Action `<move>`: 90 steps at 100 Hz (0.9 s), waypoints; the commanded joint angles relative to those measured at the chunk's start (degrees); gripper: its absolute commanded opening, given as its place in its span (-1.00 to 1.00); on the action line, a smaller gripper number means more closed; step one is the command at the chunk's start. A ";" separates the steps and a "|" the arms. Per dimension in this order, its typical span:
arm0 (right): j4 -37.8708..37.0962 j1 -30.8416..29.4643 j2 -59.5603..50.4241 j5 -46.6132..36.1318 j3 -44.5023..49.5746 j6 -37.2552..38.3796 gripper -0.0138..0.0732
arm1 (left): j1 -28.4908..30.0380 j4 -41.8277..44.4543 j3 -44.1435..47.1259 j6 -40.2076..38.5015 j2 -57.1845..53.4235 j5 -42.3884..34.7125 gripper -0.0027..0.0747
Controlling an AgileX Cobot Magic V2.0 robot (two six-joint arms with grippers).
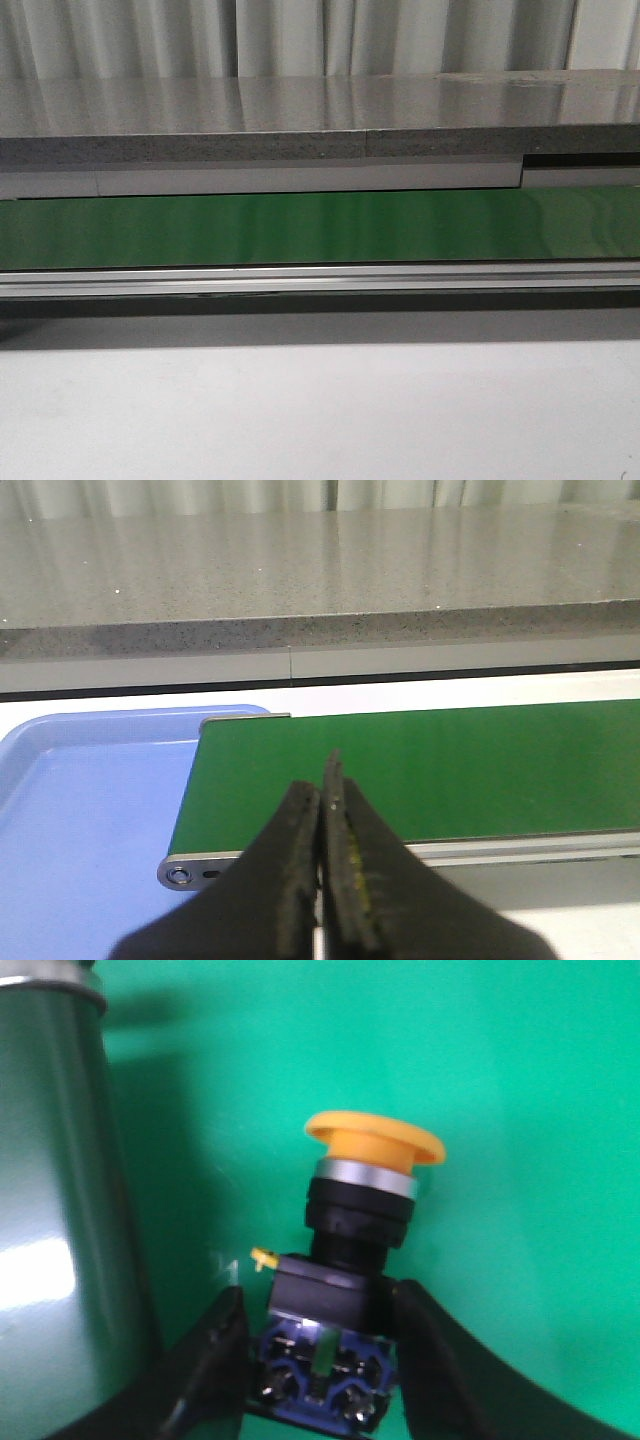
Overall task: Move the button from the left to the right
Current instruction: 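Lift the button with the right gripper and carry it over the green tray, then release the button into the green tray and raise the right gripper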
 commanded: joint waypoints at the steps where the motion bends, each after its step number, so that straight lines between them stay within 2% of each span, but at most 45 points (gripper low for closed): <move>1: -0.77 -0.42 -2.54 -2.78 -1.92 -0.16 0.03 | -0.44 -0.42 -1.57 -0.16 0.87 -3.67 -0.98; 29: -0.77 -0.42 -2.54 -2.95 -1.92 -0.16 0.44 | -0.44 -0.42 -1.57 -0.16 0.87 -3.67 -0.98; 65: 1.14 -0.35 -6.27 -3.11 -2.61 -0.16 0.46 | -0.44 -0.42 -1.57 -0.16 0.87 -3.67 -0.98; 78: 4.96 1.34 -9.87 -3.75 -2.61 -0.16 0.46 | -0.44 -0.42 -1.57 -0.16 0.87 -3.67 -0.98; 90: 5.49 4.50 -12.93 -3.93 -2.51 -0.16 0.46 | -0.44 -0.42 -1.57 -0.16 0.87 -3.67 -0.98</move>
